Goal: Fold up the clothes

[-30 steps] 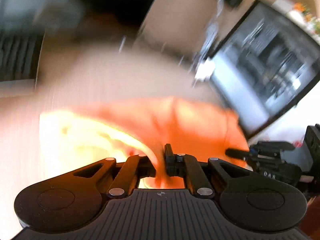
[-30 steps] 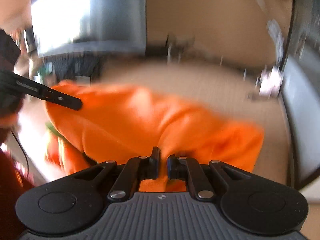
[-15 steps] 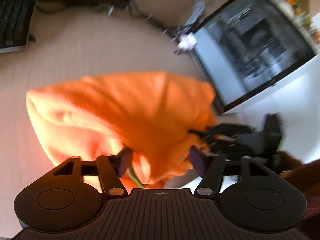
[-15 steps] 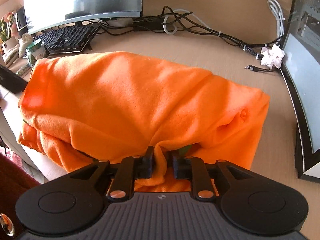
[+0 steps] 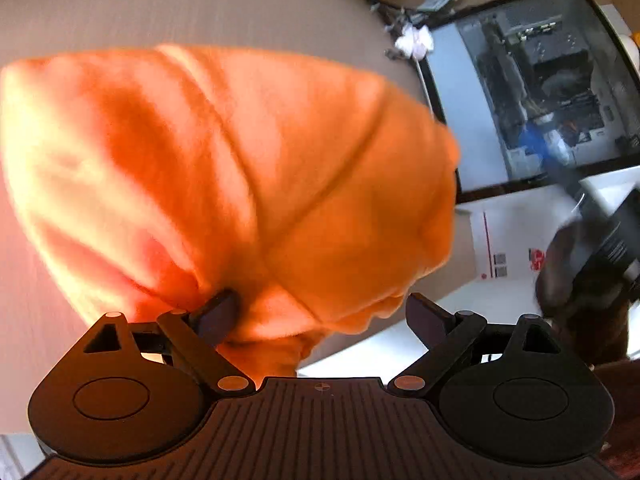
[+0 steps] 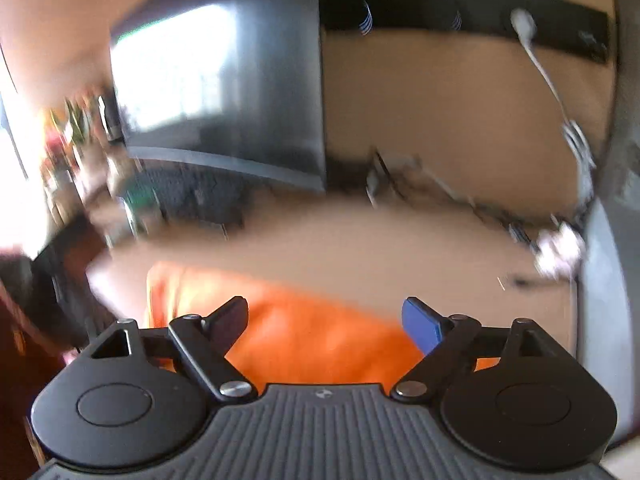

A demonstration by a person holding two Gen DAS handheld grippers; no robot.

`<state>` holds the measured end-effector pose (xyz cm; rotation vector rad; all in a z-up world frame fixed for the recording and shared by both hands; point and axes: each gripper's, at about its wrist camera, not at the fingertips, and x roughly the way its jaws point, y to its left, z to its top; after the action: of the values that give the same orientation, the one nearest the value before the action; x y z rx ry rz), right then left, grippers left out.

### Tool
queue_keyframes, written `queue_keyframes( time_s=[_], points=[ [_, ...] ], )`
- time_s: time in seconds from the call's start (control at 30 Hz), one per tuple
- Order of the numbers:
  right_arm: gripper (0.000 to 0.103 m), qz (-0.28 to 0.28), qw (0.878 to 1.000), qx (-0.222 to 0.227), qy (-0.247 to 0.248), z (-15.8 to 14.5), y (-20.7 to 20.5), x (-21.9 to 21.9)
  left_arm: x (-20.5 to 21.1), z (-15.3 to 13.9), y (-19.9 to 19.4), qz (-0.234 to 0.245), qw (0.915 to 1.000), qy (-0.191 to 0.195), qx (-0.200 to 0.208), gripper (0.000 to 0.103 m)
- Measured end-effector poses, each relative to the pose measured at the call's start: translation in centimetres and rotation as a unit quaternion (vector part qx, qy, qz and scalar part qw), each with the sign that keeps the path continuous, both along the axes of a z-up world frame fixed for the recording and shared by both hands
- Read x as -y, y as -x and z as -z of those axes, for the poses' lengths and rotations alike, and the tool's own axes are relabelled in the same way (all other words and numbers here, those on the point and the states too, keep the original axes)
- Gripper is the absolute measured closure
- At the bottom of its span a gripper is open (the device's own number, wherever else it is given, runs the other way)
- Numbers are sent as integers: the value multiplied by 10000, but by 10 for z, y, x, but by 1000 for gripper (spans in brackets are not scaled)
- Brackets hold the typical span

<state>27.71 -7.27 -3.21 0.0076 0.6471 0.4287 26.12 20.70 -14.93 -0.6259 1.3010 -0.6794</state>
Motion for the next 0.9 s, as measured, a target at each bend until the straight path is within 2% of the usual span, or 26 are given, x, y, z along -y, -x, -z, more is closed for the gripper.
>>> queue_keyframes(
  time_s=[0.07, 0.13, 0.2, 0.27, 0.3, 0.5, 0.63, 0.7, 0.8, 0.9],
  points=[
    [18, -124, 9998, -43, -131, 12, -24, -13, 1, 1, -2, -31, 10000, 69, -32, 7],
    [18, -235, 9985, -491, 17, 43, -47, -29, 0, -1, -2, -63, 10000, 68, -33, 7],
    [14, -252, 9902, -1237, 600, 86, -62, -45, -3, -5, -1, -94, 10000, 19, 6, 7],
    [0, -187, 9845, -1344, 1111, 118, -56, -54, -7, -14, 4, -122, 9998, -50, 180, 7],
    [0, -139, 9850, -1237, 1191, 126, -50, -55, -12, -15, 6, -178, 9997, -34, 184, 7],
    [0, 105, 9907, -1099, 796, 112, -42, -42, -19, -9, 7, -414, 9986, -107, -322, 7],
    [0, 615, 9933, -586, 785, 84, -32, -12, -26, -21, 12, -291, 9990, -161, -290, 6],
    [0, 1034, 9880, -448, 1055, 84, -32, 3, -23, -17, 5, -255, 9989, -87, -381, 5],
    [0, 1711, 9730, -631, 1415, 99, -36, 21, -12, -3, -10, -228, 9975, 54, -670, 5],
    [0, 1993, 9644, -729, 1580, 113, -31, 26, 7, 6, -30, -36, 9975, -23, -701, 5]
  ],
)
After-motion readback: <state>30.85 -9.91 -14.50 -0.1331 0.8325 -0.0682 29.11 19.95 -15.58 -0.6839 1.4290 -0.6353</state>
